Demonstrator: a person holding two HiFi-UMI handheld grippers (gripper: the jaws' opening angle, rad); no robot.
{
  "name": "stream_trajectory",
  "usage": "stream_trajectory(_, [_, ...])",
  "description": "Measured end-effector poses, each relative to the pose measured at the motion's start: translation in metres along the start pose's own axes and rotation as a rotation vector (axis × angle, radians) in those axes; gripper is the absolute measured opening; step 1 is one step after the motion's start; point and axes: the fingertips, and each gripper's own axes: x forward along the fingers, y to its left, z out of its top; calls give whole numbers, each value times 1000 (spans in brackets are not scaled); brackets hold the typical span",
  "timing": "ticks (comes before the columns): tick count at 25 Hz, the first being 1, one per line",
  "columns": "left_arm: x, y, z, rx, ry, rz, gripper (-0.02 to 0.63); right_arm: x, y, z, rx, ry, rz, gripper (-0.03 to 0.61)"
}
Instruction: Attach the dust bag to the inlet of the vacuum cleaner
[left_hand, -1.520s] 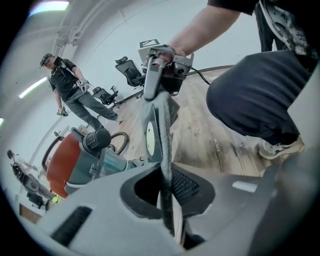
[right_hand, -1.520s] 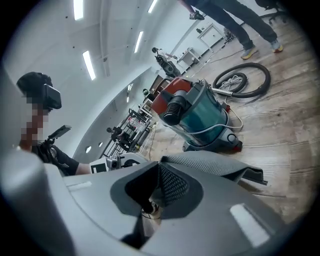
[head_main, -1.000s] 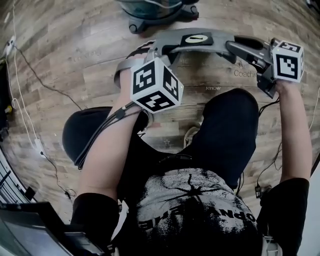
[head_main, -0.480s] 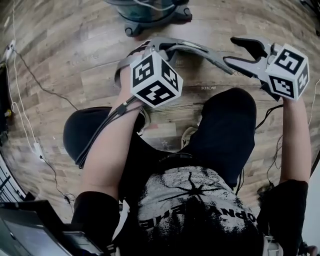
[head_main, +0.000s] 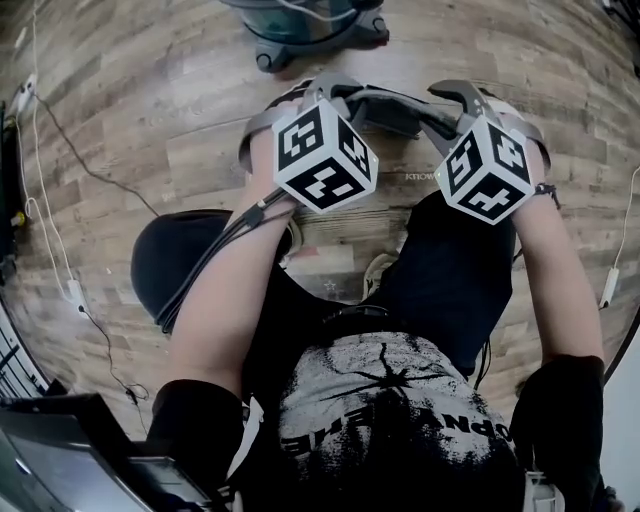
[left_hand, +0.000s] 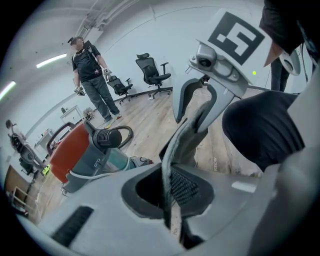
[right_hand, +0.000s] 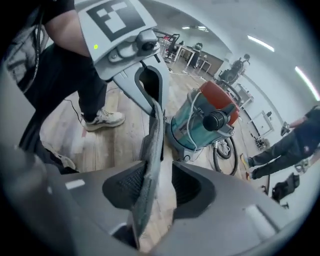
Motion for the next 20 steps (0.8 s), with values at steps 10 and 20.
stream_trajectory(10, [-8, 0, 10, 107, 6, 41, 45, -10, -17, 2, -184, -6, -73, 20])
stream_trajectory(20, [-27, -7, 47, 161, 5, -26, 34, -38, -42, 11, -235, -81, -106, 18])
